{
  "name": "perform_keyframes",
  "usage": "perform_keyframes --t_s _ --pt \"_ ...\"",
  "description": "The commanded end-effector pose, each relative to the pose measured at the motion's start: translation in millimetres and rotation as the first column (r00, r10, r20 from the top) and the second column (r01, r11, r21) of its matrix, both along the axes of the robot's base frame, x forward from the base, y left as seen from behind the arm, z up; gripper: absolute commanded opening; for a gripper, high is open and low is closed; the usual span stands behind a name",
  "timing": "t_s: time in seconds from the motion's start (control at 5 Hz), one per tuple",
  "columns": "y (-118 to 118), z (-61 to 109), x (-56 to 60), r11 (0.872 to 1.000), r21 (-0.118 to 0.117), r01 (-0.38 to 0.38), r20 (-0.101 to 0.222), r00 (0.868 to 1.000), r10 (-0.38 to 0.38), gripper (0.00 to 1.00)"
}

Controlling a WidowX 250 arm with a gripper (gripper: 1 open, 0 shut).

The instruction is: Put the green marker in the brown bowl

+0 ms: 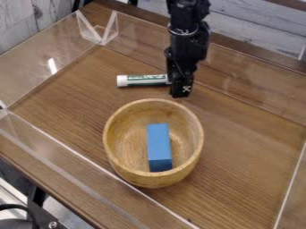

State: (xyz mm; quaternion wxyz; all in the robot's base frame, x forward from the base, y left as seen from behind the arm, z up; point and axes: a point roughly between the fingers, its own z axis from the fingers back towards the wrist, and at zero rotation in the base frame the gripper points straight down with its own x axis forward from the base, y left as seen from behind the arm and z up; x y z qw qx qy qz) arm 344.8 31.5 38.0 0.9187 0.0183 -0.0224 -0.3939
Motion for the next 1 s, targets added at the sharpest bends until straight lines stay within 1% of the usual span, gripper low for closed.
perform_keyframes --t_s 0.0,0.2,0.6,0.8 --pt "4.9 12.5 5.1 1.0 -0.009 -0.013 0.047 0.999 0.013 0.0" --pt "5.0 13.9 3.9 1.0 -0.024 -0.014 0.054 0.998 0.015 0.0" --pt "5.3 19.2 2.1 0.999 -0.043 -0.012 0.072 0.997 0.015 0.0" --pt "4.8 25.5 -2.5 0.998 -0.049 -0.043 0.068 0.997 0.046 0.0"
